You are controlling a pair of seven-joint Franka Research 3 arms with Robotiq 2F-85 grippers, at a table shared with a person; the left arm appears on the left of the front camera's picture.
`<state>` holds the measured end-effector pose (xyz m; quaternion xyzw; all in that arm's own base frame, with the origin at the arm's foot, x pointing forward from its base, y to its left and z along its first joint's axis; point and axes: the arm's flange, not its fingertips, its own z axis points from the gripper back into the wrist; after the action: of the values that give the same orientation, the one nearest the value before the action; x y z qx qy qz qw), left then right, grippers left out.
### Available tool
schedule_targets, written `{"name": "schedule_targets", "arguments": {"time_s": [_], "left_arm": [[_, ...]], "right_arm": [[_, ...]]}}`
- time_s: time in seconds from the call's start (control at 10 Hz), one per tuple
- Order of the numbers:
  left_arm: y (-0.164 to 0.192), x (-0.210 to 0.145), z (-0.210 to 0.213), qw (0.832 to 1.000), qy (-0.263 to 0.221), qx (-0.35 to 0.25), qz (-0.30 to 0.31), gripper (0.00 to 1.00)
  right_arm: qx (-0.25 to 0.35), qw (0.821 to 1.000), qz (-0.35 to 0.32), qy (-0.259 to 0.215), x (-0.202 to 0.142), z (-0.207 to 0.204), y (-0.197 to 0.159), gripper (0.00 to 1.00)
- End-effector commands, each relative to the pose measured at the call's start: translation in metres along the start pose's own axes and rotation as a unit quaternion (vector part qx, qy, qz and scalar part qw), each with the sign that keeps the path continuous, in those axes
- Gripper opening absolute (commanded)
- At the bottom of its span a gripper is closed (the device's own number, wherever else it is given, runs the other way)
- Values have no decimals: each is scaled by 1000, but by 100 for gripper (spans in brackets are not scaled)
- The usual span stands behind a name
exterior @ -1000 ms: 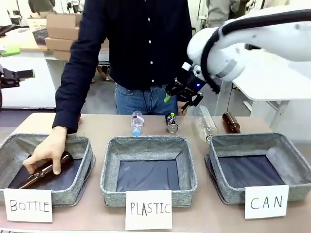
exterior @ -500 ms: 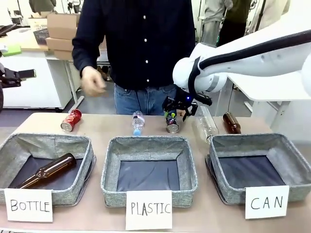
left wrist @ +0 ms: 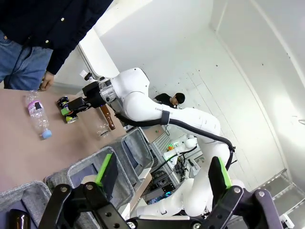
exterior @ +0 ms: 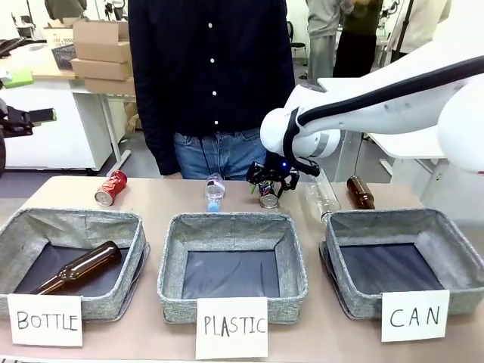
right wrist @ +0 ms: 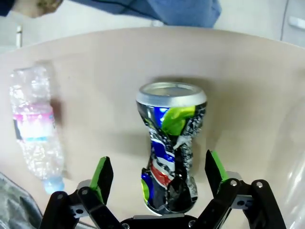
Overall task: Sort the can waste into the basket.
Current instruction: Pick up the can waste from the table and place it in the right Fabric basket.
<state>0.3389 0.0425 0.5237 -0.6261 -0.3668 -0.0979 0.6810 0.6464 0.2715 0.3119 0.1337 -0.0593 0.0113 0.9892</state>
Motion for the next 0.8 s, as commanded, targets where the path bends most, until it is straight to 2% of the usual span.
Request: {"name": "schedule_targets", "arguments": {"time_s": [0.0, 0.1, 0.2, 0.3, 0.4, 0.6, 0.7], "left_arm": [[-1, 1, -3, 1000, -10, -11, -11, 100], [-1, 1, -3, 1000, -10, -11, -11, 100], [-1, 1, -3, 1000, -10, -11, -11, 100], [-1, 1, -3, 1000, -10, -11, -11, 100], [-1, 1, -3, 1000, -10, -11, -11, 100], [-1, 1, -3, 1000, -10, -11, -11, 100], [-1, 1, -3, 1000, -10, -11, -11, 100]], "right_arm": [[-30, 1000, -6, -7, 10, -5, 10, 100], [-40, 999, -3, -6, 9, -8, 11, 77], [-34, 999, -8, -4, 8, -8, 12, 41], [-38, 999, -15, -9, 8, -8, 11, 18], [-39, 999, -15, -8, 7, -8, 10, 0], [-45, 999, -14, -4, 6, -9, 9, 0], [-42, 999, -16, -2, 6, -9, 9, 3]]}}
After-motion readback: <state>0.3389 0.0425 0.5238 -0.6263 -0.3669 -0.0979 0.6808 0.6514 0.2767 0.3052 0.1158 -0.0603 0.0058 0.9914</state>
